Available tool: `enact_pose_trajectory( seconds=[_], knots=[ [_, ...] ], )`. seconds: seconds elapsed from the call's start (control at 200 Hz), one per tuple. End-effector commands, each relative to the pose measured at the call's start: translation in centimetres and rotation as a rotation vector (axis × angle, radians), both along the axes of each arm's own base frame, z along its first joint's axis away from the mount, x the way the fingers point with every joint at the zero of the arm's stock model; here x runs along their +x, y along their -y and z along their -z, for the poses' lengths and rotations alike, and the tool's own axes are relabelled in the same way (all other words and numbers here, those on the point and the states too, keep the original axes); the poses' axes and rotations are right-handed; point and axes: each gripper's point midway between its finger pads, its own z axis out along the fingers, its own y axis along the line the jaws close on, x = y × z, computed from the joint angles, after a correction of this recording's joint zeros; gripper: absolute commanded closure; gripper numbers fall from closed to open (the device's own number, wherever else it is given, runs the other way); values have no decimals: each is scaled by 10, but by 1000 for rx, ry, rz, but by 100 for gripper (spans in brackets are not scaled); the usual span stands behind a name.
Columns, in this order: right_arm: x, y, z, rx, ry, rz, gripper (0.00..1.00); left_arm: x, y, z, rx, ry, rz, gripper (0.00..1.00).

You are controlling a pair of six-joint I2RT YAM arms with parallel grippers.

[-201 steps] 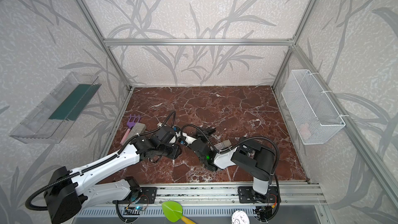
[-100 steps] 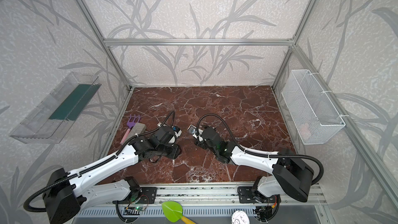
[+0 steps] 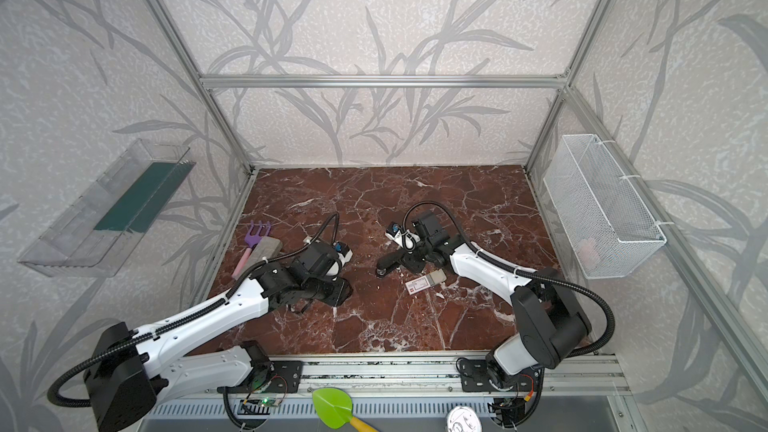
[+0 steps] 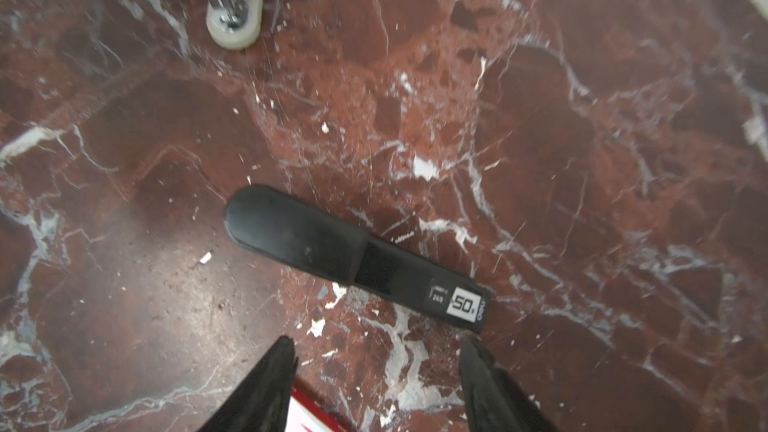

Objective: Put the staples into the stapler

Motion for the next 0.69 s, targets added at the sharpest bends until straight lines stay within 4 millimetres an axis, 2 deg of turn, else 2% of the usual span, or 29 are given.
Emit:
enact_pose_trajectory(
  seconds=[0.0, 0.23, 0.255, 0.275, 0.455, 0.595, 0.69],
  knots=[
    [-6, -4, 11, 23, -113, 32, 42, 6, 3, -4, -7, 24, 2, 56],
    [-2, -10, 25, -20, -216, 49, 45, 9, 5, -5, -8, 23, 5, 56],
    [0, -12, 22, -15, -215, 51, 46, 10, 5, -5, -9, 26, 4, 56],
    [0, -13, 31, -31, -238, 54, 46, 10, 5, -6, -9, 27, 4, 56],
    [9, -25, 43, -85, -272, 36, 46, 13, 7, -5, -18, 37, 5, 56],
    [23, -34, 36, -48, -241, 47, 45, 15, 8, -5, -13, 39, 10, 56],
    [24, -36, 31, -38, -238, 52, 45, 19, 9, -9, -11, 50, -1, 56]
  ],
)
